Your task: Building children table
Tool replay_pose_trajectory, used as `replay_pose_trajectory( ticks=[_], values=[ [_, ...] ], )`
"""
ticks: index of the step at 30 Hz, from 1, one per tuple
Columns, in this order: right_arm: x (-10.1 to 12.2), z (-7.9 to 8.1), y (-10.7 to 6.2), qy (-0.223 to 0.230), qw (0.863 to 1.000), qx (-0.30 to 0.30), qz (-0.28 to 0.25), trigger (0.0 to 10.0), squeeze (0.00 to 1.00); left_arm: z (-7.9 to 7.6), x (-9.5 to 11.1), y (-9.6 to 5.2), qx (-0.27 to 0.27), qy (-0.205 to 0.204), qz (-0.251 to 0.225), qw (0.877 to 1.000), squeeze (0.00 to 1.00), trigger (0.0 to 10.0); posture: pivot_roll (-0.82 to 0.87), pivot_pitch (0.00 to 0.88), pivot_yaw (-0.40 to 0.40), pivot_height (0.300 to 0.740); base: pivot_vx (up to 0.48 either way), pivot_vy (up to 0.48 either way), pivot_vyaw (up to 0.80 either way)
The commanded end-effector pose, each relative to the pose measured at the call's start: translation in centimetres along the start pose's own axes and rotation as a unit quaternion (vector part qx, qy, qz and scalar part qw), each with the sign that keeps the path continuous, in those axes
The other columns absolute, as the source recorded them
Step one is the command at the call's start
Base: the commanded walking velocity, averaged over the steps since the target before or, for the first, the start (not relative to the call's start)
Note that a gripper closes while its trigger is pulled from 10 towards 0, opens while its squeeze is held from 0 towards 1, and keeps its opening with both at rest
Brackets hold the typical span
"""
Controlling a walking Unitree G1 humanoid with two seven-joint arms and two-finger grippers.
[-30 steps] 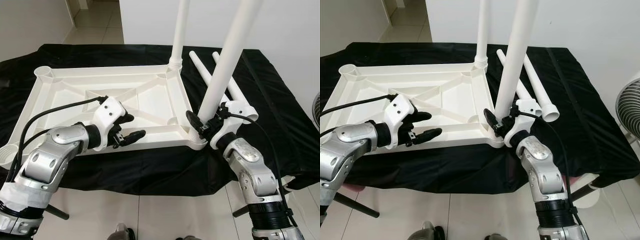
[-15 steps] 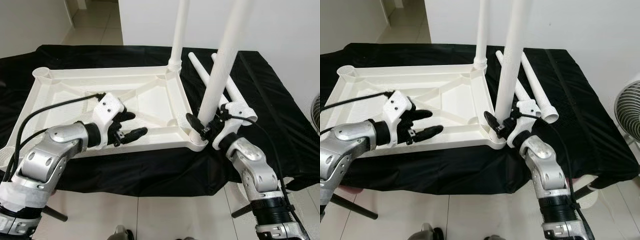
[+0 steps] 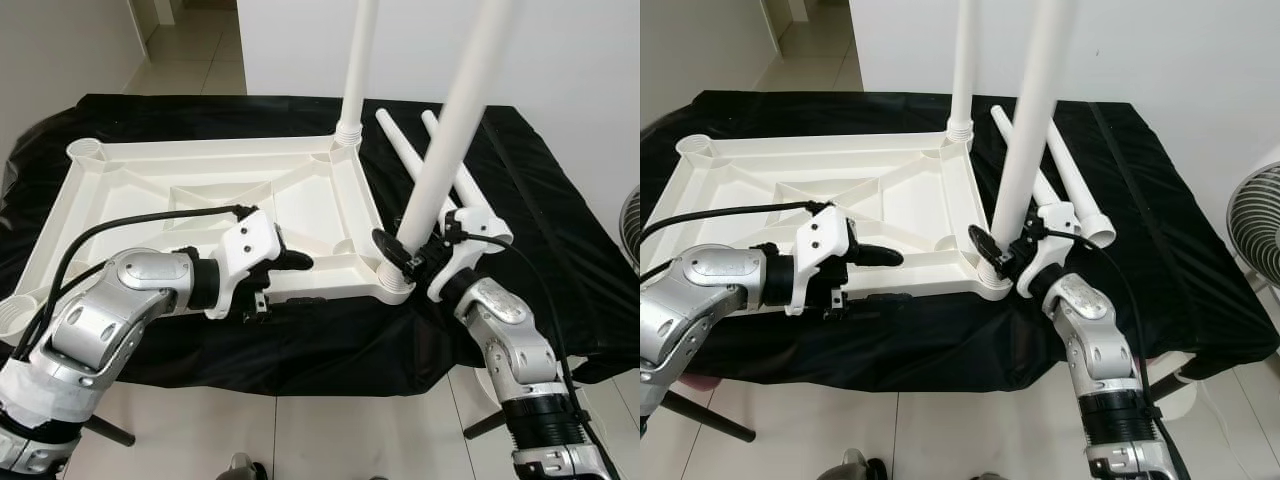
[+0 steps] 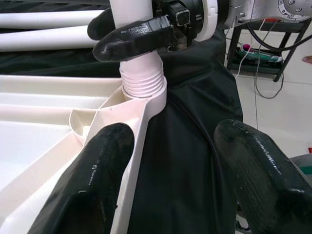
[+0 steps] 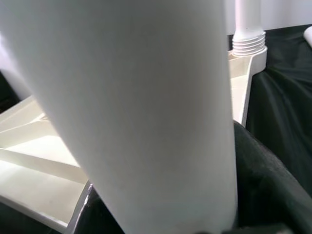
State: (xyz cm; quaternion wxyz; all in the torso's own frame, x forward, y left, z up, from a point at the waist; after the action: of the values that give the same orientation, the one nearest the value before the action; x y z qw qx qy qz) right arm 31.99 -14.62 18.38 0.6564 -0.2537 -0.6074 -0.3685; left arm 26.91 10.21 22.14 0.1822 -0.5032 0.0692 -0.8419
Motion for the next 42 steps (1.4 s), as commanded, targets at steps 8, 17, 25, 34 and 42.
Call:
replay_pose_trajectory(
  ticks=[8,17,25,34,42],
  values=[
    [-2.8,-1.0,-2.1,0.026,0.988,0.092,0.118,10.0,0.0,0.1,0.4,-0.1,-0.002,0.008,0.003,1.0,0.0,10.0,-0.01,0.112,0.045,0.74,0.0,0.0,0.0],
    [-3.7,-1.1,-2.0,0.011,0.984,0.102,0.144,10.0,0.0,0.2,0.2,-0.2,-0.004,0.009,0.007,1.0,0.0,10.0,0.0,0.117,0.04,0.74,0.0,0.0,0.0],
    [-6.1,-0.7,-2.4,0.03,0.989,0.024,0.14,10.0,0.0,0.3,0.0,-0.4,0.007,0.003,0.012,1.0,0.0,10.0,0.0,0.126,0.037,0.74,0.0,0.0,0.0],
    [-7.6,-1.0,-2.7,0.021,0.986,-0.073,0.15,10.0,0.0,0.5,-0.1,-0.4,0.008,0.003,0.012,1.0,0.0,10.0,-0.01,0.13,0.04,0.74,0.0,0.0,0.0],
    [-8.6,-1.4,-3.2,0.039,0.965,-0.238,0.1,10.0,0.0,0.7,-0.2,-0.5,0.012,0.001,0.013,1.0,0.0,10.0,-0.01,0.136,0.035,0.74,0.0,0.0,0.0]
  ],
)
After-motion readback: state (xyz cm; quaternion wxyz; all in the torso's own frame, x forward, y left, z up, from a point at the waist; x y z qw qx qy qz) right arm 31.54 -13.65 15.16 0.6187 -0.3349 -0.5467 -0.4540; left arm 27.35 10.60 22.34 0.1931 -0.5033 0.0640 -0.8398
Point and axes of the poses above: a point about 5 cm out from each wrist's last joint towards the gripper, its own y axis pointing out of the wrist towards the gripper, its own x axis along the axis of the wrist's last joint, z = x × y, the point moved 1 cm from there along y, pointing out of the wrist towards the gripper, and after that the axes turned 13 degrees about y, right-handed, at the moved point
